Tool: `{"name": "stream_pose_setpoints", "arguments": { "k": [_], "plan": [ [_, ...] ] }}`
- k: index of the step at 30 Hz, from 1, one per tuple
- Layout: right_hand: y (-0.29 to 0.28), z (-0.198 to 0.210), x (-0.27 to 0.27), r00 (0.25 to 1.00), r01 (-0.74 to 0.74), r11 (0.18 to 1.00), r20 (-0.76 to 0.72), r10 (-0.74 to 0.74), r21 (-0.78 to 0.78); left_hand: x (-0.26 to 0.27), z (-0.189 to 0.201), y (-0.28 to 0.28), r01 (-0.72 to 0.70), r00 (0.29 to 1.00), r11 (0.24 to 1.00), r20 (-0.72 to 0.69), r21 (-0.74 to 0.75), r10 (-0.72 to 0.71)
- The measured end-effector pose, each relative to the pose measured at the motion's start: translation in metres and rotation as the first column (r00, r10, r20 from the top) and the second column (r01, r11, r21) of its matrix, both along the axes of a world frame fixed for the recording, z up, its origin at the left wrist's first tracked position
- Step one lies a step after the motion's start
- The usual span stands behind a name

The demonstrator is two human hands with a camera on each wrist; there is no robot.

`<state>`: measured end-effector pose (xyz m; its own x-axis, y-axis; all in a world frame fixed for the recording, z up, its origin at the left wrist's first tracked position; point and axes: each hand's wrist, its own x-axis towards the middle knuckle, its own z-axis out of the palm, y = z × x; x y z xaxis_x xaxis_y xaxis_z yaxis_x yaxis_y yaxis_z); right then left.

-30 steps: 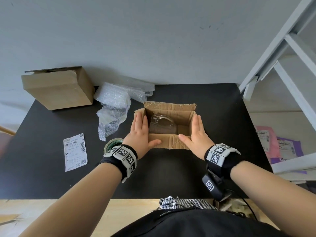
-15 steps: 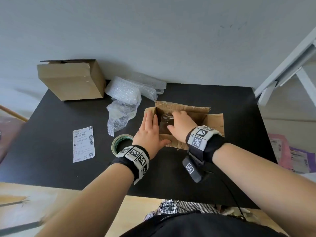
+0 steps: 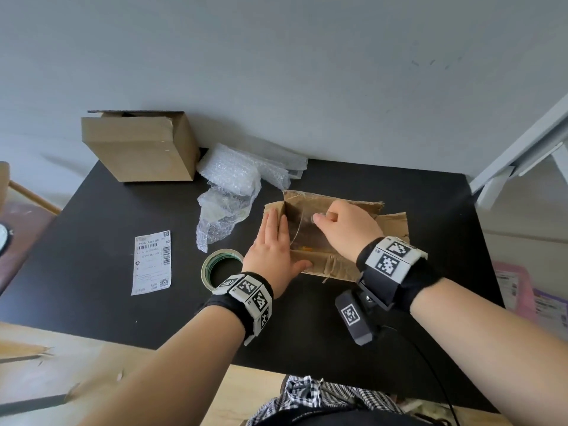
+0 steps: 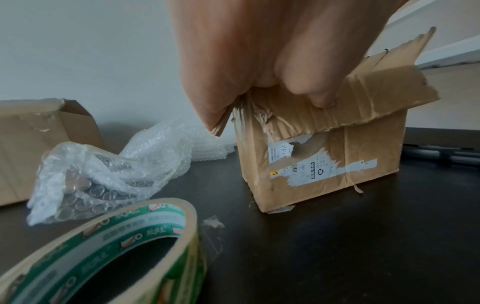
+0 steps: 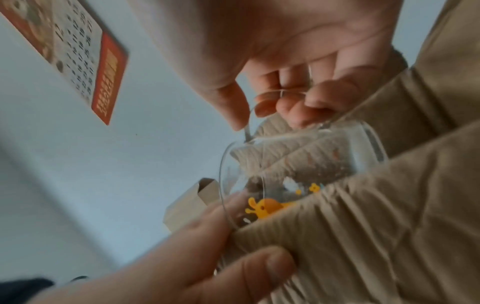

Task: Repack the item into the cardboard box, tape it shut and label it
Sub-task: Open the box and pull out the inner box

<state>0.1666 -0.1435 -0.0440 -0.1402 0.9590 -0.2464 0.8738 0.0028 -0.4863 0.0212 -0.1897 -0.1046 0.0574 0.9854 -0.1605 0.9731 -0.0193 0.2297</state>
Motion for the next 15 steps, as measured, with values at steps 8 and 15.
{"name": "stream_pose_setpoints", "arguments": {
  "k": [8,15],
  "plan": [
    [0.012,0.033,0.034,0.915,0.156,0.98,-0.392,-0.097,0.121,0.02,0.005,0.018,-0.077,0.997,0.997,-0.013,0.001,0.077],
    [0.025,0.049,0.019,0.859,0.067,0.98,-0.511,0.038,0.186,0.013,0.029,0.025,-0.021,0.999,0.996,-0.036,0.092,0.024]
  ]
}}
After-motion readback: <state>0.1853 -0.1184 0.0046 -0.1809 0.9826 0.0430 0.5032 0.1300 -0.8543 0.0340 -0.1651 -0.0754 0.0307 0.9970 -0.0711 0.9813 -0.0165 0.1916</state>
